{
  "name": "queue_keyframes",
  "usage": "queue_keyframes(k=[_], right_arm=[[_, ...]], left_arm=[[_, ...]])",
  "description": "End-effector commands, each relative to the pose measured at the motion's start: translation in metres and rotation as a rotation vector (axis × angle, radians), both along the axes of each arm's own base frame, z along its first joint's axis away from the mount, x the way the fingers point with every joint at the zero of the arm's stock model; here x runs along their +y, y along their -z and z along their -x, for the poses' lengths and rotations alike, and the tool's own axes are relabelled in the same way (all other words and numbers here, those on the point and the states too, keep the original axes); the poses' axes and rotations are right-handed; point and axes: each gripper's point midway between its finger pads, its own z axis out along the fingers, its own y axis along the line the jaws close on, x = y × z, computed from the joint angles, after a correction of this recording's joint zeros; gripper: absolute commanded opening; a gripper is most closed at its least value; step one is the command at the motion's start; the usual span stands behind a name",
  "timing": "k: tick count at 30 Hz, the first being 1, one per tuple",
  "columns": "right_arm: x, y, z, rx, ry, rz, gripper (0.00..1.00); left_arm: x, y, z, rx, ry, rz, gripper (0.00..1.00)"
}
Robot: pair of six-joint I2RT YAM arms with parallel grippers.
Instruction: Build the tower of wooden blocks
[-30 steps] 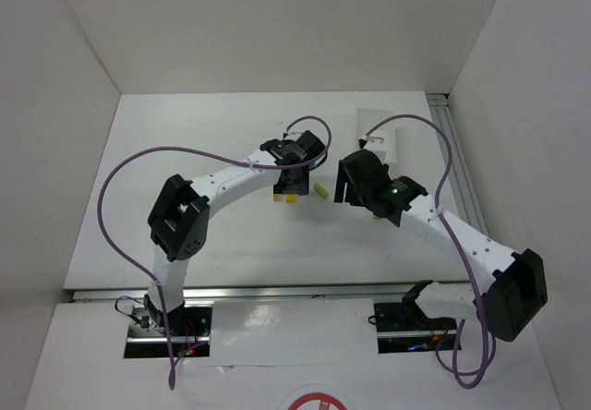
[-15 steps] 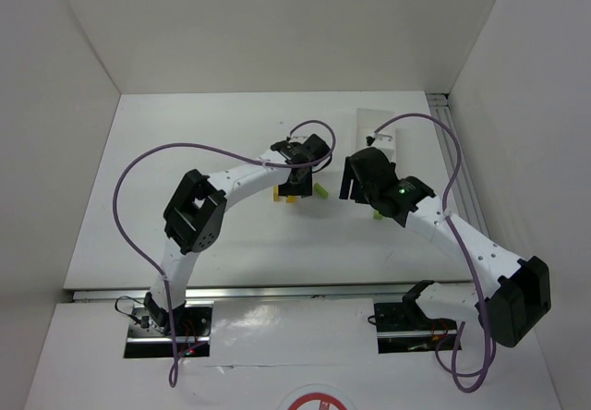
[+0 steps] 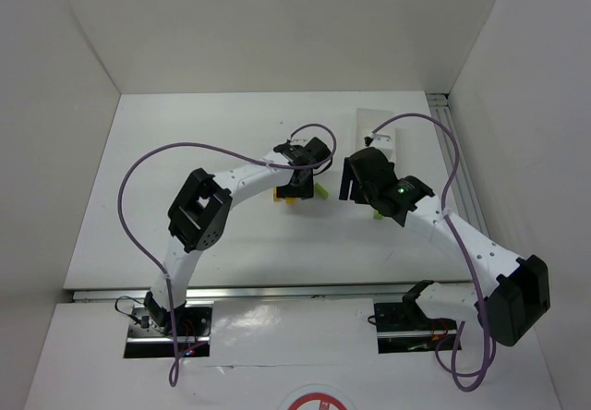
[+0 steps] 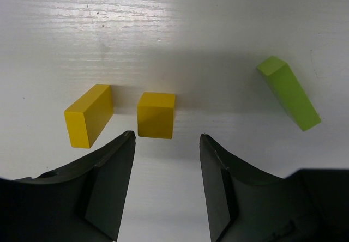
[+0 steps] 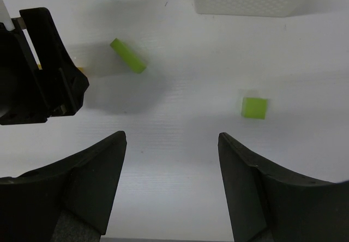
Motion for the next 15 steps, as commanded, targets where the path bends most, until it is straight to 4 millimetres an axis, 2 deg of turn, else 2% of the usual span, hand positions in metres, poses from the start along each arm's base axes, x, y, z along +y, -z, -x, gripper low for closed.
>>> queue_keyframes(k=[1, 12, 15], right_arm=[[-0.004, 0.006, 0.003, 0.018, -0.001, 0.018, 0.76], [-0.004, 0.009, 0.002, 0.025, -0.001, 0.024, 0.76], [-0.004, 0.011, 0.002, 0.033, -0.001, 0.029, 0.76]], left_arm=[[-0.004, -0.005, -0.008, -0.027, -0.023, 0.012, 0.63], [0.004, 0.004, -0.013, -0.006, -0.033, 0.000, 0.63], [0.006, 0.004, -0.017, -0.013, -0.042, 0.006, 0.58]])
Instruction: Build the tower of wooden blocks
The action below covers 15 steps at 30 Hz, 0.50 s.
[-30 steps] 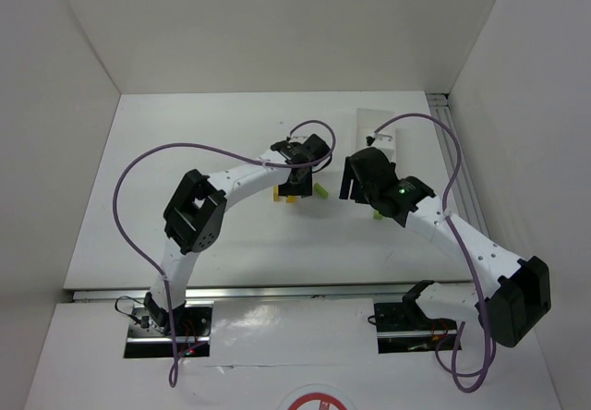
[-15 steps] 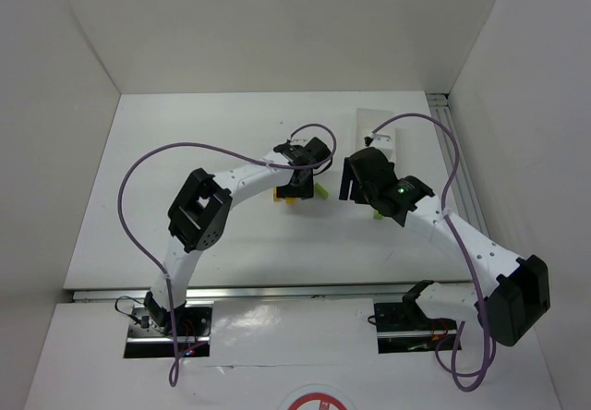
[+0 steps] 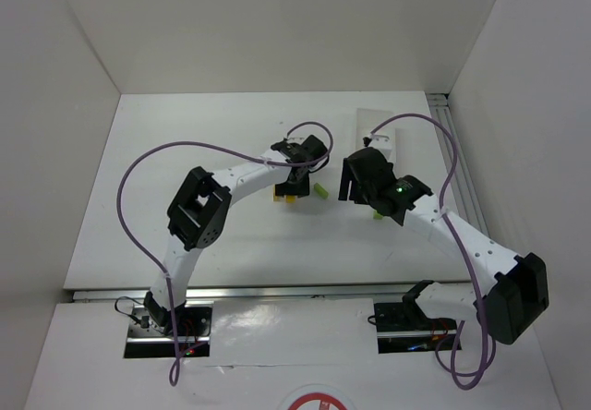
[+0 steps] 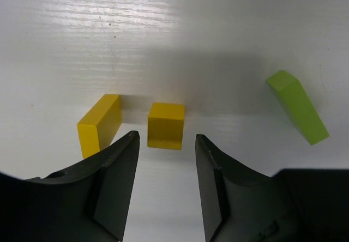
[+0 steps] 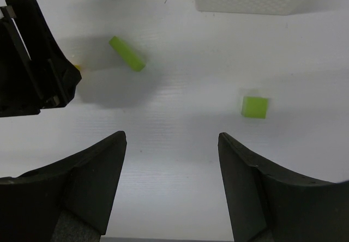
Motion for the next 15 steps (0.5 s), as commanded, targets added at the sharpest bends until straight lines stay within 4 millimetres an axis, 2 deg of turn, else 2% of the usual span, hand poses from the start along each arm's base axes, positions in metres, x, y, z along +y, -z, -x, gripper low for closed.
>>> queue_keyframes(k=[1, 7, 15], right_arm=[[-0.0050, 0.0080, 0.0022, 0.021, 0.005, 0.023, 0.76], [-0.0027, 0.0059, -0.0013, 0.014, 0.005, 0.018, 0.76], [-0.0012, 0.0062, -0.0007, 0.018, -0.001, 0.013, 0.76]], left_arm=[[-0.0011, 0.0001, -0.0104, -0.016, -0.024, 0.009, 0.57], [-0.0035, -0.0001, -0.0110, -0.017, -0.013, 0.018, 0.50], [-0.0055, 0.0039, -0.0112, -0.010, -0.002, 0.020, 0.51]])
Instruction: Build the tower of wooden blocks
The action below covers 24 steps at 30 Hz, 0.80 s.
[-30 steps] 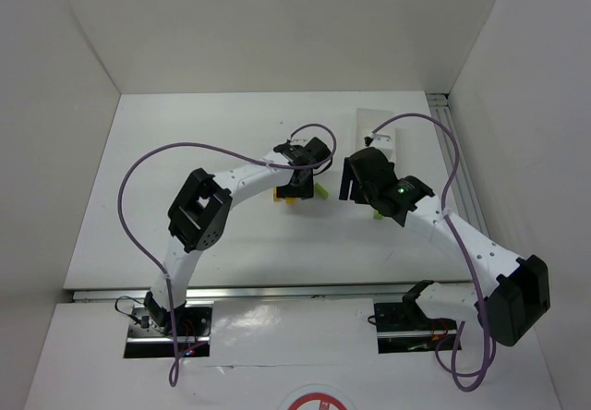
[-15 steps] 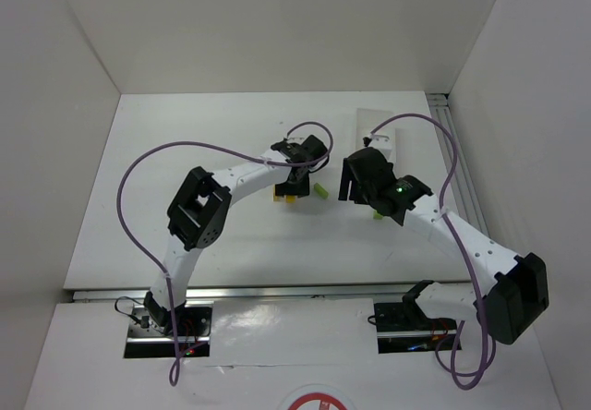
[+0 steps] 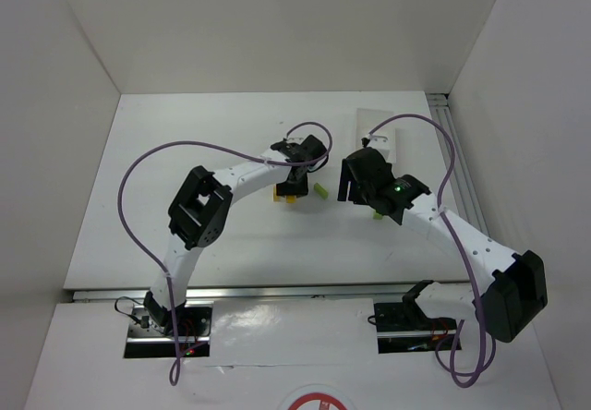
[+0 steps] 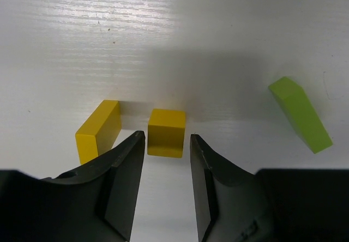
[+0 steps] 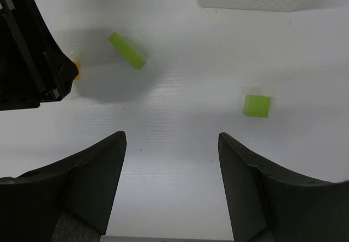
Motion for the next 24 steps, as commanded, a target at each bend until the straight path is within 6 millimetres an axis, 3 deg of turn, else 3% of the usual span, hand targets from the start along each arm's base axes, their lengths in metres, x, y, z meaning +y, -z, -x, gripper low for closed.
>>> queue_keyframes(k=[1, 5, 6, 7, 10, 16, 21, 24], right_arm=[[-0.003, 0.001, -0.001, 0.000, 0.006, 0.010, 0.76], [-0.003, 0.001, -0.001, 0.000, 0.006, 0.010, 0.76], [-0.003, 0.001, -0.001, 0.000, 0.006, 0.010, 0.76], [-0.003, 0.001, -0.001, 0.000, 0.006, 0.010, 0.76], [-0.003, 0.001, -0.001, 0.000, 0.006, 0.010, 0.76], [-0.003, 0.001, -0.001, 0.000, 0.006, 0.010, 0.76], [-0.003, 0.001, -0.001, 0.000, 0.006, 0.010, 0.76], [-0.003, 0.001, -0.001, 0.000, 0.006, 0.010, 0.76]], left_arm=[[-0.007, 0.000, -0.007, -0.014, 0.004, 0.014, 0.51], [-0.007, 0.003, -0.004, -0.001, 0.007, 0.015, 0.48], [-0.007, 0.003, -0.004, -0.001, 0.007, 0.015, 0.45], [-0.007, 0.003, -0.004, -0.001, 0.007, 0.015, 0.37], [-0.007, -0.014, -0.007, -0.035, 0.011, 0.028, 0.26], [-0.003, -0.083, -0.009, -0.136, 0.024, 0.079, 0.22], [0.011, -0.101, -0.008, -0.142, 0.013, 0.052, 0.22], [0.018, -0.101, -0.006, -0.134, 0.012, 0.040, 0.20]])
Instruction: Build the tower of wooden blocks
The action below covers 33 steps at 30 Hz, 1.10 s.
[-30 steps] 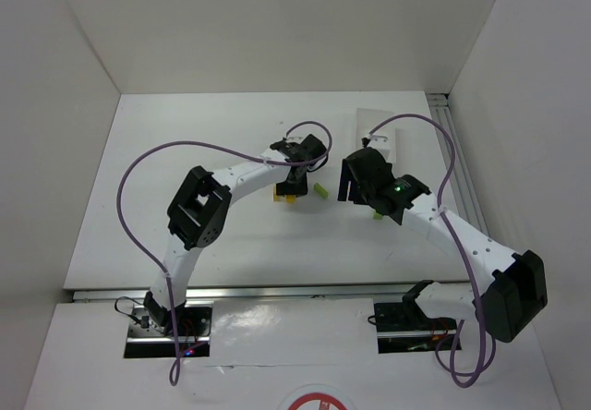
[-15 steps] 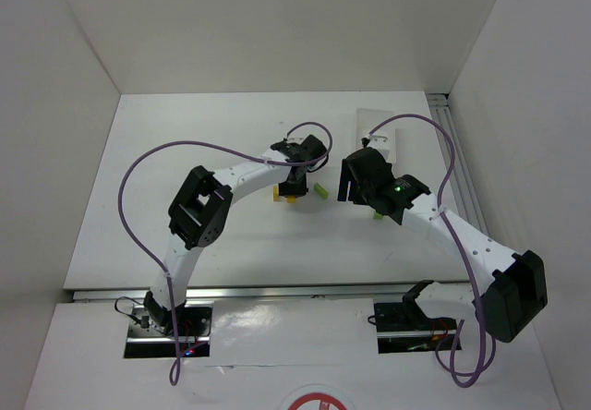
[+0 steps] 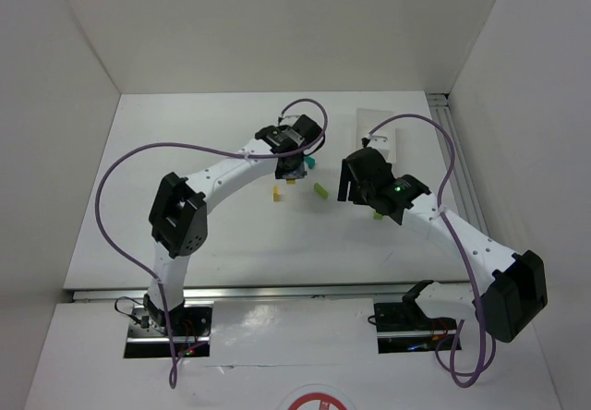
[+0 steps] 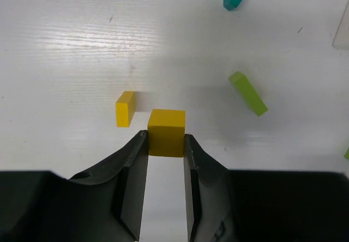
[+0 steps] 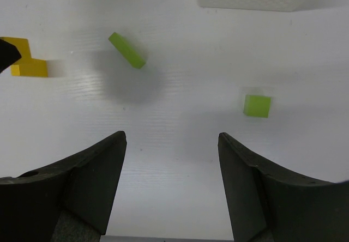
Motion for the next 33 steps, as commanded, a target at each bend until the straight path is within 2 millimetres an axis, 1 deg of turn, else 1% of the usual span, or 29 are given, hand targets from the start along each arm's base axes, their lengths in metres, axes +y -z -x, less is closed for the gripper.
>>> queue_keyframes(k=[1, 2, 3, 5, 10, 11, 12, 14, 16, 17, 18, 19, 21, 22, 26, 27, 31, 33], right_arm=[[-0.003, 0.001, -0.001, 0.000, 0.006, 0.011, 0.76], [-0.003, 0.001, -0.001, 0.000, 0.006, 0.011, 0.76], [-0.003, 0.001, -0.001, 0.000, 0.006, 0.011, 0.76], [-0.003, 0.001, -0.001, 0.000, 0.006, 0.011, 0.76], [-0.003, 0.001, -0.001, 0.000, 0.006, 0.011, 0.76], [-0.005, 0.005, 0.001, 0.007, 0.006, 0.016, 0.76], [-0.005, 0.005, 0.001, 0.007, 0.006, 0.016, 0.76], [-0.003, 0.005, 0.001, 0.011, 0.000, 0.011, 0.76], [-0.002, 0.006, 0.000, 0.011, 0.000, 0.011, 0.76], [-0.001, 0.003, -0.002, 0.004, 0.000, 0.006, 0.76], [-0.001, 0.003, -0.002, 0.003, 0.000, 0.005, 0.76], [-0.001, 0.003, -0.002, 0.003, 0.000, 0.005, 0.76], [0.000, 0.002, -0.004, -0.004, 0.000, 0.000, 0.76], [0.002, 0.005, -0.003, 0.007, -0.006, 0.000, 0.76], [0.002, 0.005, -0.003, 0.007, -0.006, 0.000, 0.76], [0.002, 0.005, -0.003, 0.007, -0.006, 0.000, 0.76], [0.003, 0.001, -0.005, 0.000, -0.006, -0.005, 0.76], [0.003, 0.001, -0.005, 0.000, -0.006, -0.005, 0.76]], left_arm=[[0.016, -0.020, 0.002, -0.016, -0.004, -0.026, 0.20], [0.022, -0.020, 0.000, -0.013, -0.017, -0.039, 0.20], [0.023, -0.015, -0.001, -0.010, -0.021, -0.052, 0.20], [0.028, -0.015, -0.001, -0.003, -0.030, -0.058, 0.20], [0.032, -0.009, 0.001, 0.006, -0.034, -0.079, 0.20], [0.032, -0.009, 0.001, 0.006, -0.034, -0.079, 0.20], [0.036, -0.009, -0.001, 0.007, -0.043, -0.079, 0.20], [0.036, -0.009, -0.001, 0.007, -0.035, -0.084, 0.20], [0.036, -0.005, 0.001, 0.020, -0.031, -0.084, 0.20], [0.038, -0.001, 0.003, 0.029, -0.031, -0.091, 0.20], [0.043, 0.001, 0.003, 0.036, -0.040, -0.097, 0.20], [0.043, 0.001, 0.003, 0.036, -0.040, -0.097, 0.20], [0.045, 0.009, 0.008, 0.059, -0.035, -0.105, 0.20], [0.045, 0.009, 0.008, 0.059, -0.035, -0.105, 0.20], [0.046, 0.012, 0.009, 0.066, -0.035, -0.111, 0.20], [0.046, 0.015, 0.012, 0.080, -0.031, -0.111, 0.20], [0.043, 0.015, 0.011, 0.076, -0.028, -0.097, 0.20], [0.047, 0.015, 0.009, 0.076, -0.037, -0.096, 0.20]])
